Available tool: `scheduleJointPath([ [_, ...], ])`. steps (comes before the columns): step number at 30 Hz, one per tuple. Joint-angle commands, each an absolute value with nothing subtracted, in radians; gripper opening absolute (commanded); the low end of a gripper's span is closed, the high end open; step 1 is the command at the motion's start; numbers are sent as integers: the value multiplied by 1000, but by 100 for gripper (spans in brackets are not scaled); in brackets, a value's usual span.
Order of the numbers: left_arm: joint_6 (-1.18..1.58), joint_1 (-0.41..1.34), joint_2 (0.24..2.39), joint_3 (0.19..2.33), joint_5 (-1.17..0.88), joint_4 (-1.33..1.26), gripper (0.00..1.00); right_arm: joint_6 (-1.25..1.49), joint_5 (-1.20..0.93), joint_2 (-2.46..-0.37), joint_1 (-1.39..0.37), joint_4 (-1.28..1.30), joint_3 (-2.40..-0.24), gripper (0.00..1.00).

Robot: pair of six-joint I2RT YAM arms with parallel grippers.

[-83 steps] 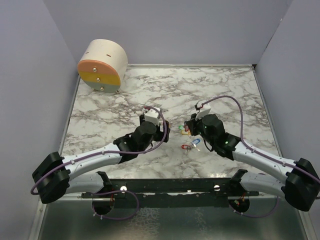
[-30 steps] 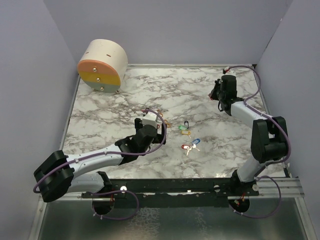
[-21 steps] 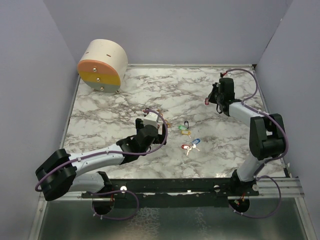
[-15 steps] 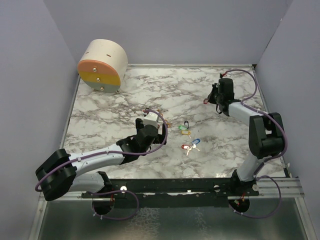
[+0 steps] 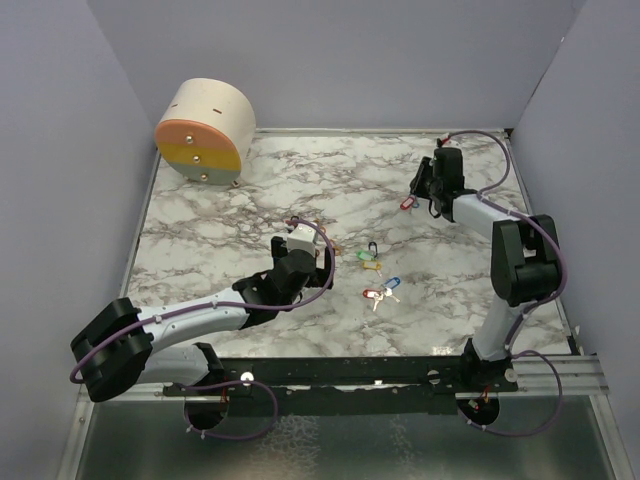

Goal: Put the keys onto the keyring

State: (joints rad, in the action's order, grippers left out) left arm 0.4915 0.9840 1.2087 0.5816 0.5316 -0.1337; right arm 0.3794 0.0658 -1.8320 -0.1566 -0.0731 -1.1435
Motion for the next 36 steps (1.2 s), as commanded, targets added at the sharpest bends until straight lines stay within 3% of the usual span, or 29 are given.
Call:
scheduleJointPath([
  [1, 498, 987, 1184, 588, 529, -156, 99, 378, 80, -1769, -152, -87, -1143, 27],
  [7, 494, 986, 1211, 597, 534, -162, 99, 393, -7, -1619, -176, -75, -979, 29],
  [17, 488, 967, 1262, 612, 529, -173, 99, 396, -38, -1429, -395, 26, -763, 37],
  [20, 493, 966, 1272, 612, 516, -174, 99, 398, -89, -1406, -414, 56, -735, 49],
  [36, 503, 963, 1303, 602, 484, -201, 99, 466, -73, -1262, -508, 308, -670, 50],
])
